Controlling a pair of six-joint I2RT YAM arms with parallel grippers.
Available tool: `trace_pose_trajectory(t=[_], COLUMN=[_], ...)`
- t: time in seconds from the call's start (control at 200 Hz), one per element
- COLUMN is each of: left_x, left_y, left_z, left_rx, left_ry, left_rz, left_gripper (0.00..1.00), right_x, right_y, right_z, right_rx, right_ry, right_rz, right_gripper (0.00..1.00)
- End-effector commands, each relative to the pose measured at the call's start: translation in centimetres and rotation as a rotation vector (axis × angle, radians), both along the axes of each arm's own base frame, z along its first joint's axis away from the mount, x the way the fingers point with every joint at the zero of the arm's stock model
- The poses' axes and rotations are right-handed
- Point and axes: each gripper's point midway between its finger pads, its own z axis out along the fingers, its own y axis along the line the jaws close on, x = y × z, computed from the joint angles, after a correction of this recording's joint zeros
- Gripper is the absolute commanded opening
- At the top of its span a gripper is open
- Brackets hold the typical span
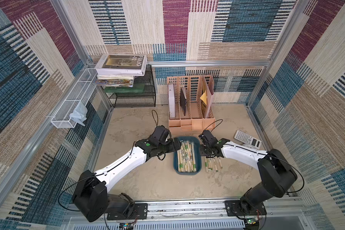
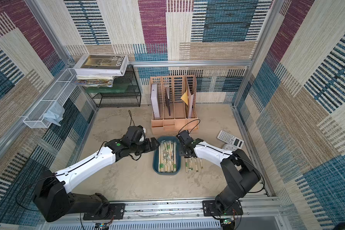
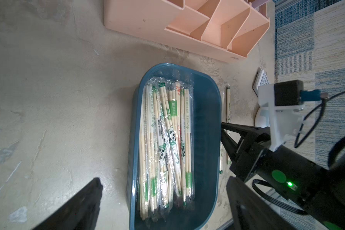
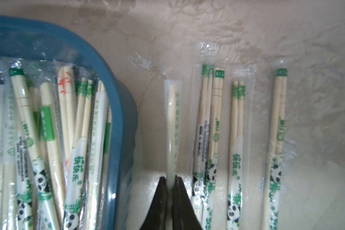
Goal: Take the paired disposable chopsticks out of the storage box
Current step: Place the paired disposable chopsticks at the center of the board, then pick up the paired disposable chopsticks from the storage box.
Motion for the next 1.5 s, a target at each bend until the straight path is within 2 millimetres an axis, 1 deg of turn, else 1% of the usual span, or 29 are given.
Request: trace_pose_trajectory(t=[0.0,0.025,0.085,0.09,0.115,0.16,0.235,0.411,0.516,0.616,0.671,0.746,0.806,0.956,1.057,1.227,1.497], left_x=[0.3,0.3,0.3,0.3,0.3,0.3,0.3,0.2,0.1,0.1,0.0,0.0,0.0,-0.1,-0.2,-0.2,-0.1], left_y=[-0.1,-0.2,-0.2,-0.2,-0.2,-0.2,-0.2,0.0,0.3,0.7,0.9,1.0,1.2,2.4,3.4,4.4,4.6], left_z=[0.3,0.3,0.2,0.2,0.2,0.2,0.1,-0.1,-0.3,-0.4,-0.3,-0.1,-0.1,0.0,0.0,0.0,0.0], left_rx=[-0.002,-0.001,0.0,0.001,0.001,0.001,0.004,0.011,0.023,0.04,0.046,0.05,0.056,0.101,0.12,0.115,0.107], left_ry=[-0.016,-0.015,-0.012,-0.012,-0.013,-0.013,-0.012,-0.011,-0.011,-0.019,-0.023,-0.028,-0.031,-0.044,-0.056,-0.059,-0.053], left_rz=[0.004,0.003,0.003,0.003,0.001,0.001,0.001,0.004,0.01,0.016,0.018,0.019,0.023,0.052,0.081,0.11,0.11], left_gripper=[0.99,0.99,0.99,0.99,0.99,0.99,0.99,0.99,0.99,0.99,0.99,0.99,0.99,0.99,0.99,0.99,0.99], right_x=[0.5,0.5,0.5,0.5,0.5,0.5,0.6,0.9,0.7,0.5,0.3,0.1,0.0,0.1,0.1,-0.2,-0.5], right_y=[0.2,0.1,0.0,0.0,0.0,-0.1,0.0,0.6,2.1,4.6,6.1,7.9,9.0,10.6,10.9,10.8,11.4], right_z=[-0.5,-0.6,-0.7,-0.7,-0.6,-0.4,0.5,3.8,5.4,6.4,6.5,6.3,5.7,3.6,2.0,0.3,-0.5], right_rx=[0.002,-0.004,-0.01,-0.011,-0.013,-0.012,0.001,0.044,0.085,0.101,0.097,0.097,0.092,0.071,0.051,0.034,0.03], right_ry=[-0.008,-0.007,-0.005,-0.007,-0.008,-0.012,-0.031,-0.084,-0.1,-0.105,-0.103,-0.095,-0.084,-0.044,-0.017,0.013,0.027], right_rz=[-0.01,-0.012,-0.014,-0.016,-0.016,-0.019,-0.018,-0.008,0.034,0.095,0.126,0.162,0.18,0.205,0.209,0.212,0.223], right_gripper=[0.19,0.24,0.29,0.32,0.34,0.35,0.35,0.35,0.35,0.35,0.35,0.35,0.35,0.33,0.31,0.25,0.24])
